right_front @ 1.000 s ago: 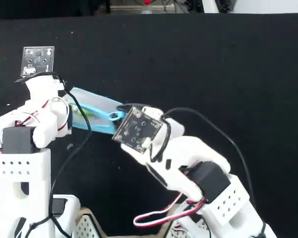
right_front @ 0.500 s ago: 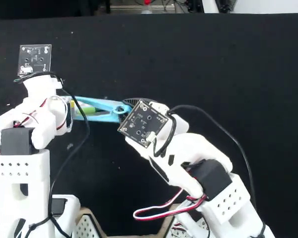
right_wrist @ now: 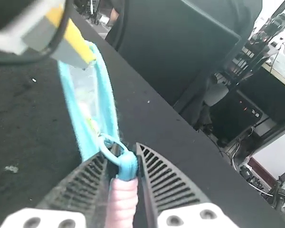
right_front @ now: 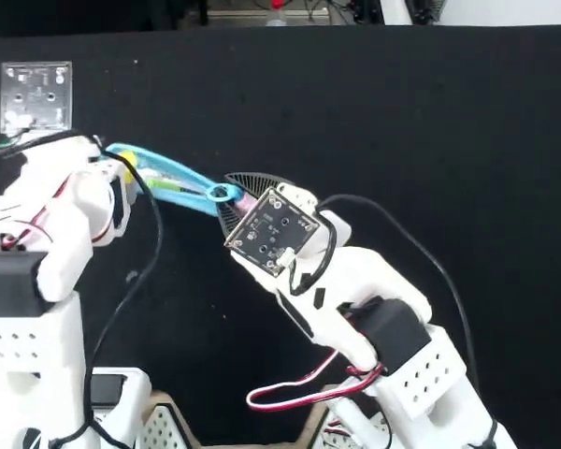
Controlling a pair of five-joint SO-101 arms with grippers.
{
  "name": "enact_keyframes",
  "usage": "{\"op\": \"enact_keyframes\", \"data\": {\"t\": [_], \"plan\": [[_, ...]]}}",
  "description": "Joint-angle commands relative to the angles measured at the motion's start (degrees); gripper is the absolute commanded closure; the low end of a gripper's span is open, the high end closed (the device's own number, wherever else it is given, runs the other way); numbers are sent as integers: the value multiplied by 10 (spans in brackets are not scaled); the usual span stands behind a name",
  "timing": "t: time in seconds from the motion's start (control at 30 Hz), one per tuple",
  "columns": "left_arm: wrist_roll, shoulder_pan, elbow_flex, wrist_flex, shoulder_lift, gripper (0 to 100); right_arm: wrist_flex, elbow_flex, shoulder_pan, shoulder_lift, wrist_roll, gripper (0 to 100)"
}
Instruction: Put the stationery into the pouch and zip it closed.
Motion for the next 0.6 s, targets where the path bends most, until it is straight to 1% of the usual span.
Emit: {"op": "enact_keyframes", "data": {"t": [0.0,0.17,0.27,0.4,0.57], "plan": [[-4,8,-55,27,-8,852,-25,-4,7,-10,0,988],[-5,4,-45,31,-8,852,-40,-11,9,15,0,988],[-5,4,-65,54,-8,852,-45,-28,9,57,0,988],[-7,4,-118,123,-8,852,-44,-63,10,95,0,988],[-64,4,-170,201,-8,852,-43,-102,10,115,-1,988]]}}
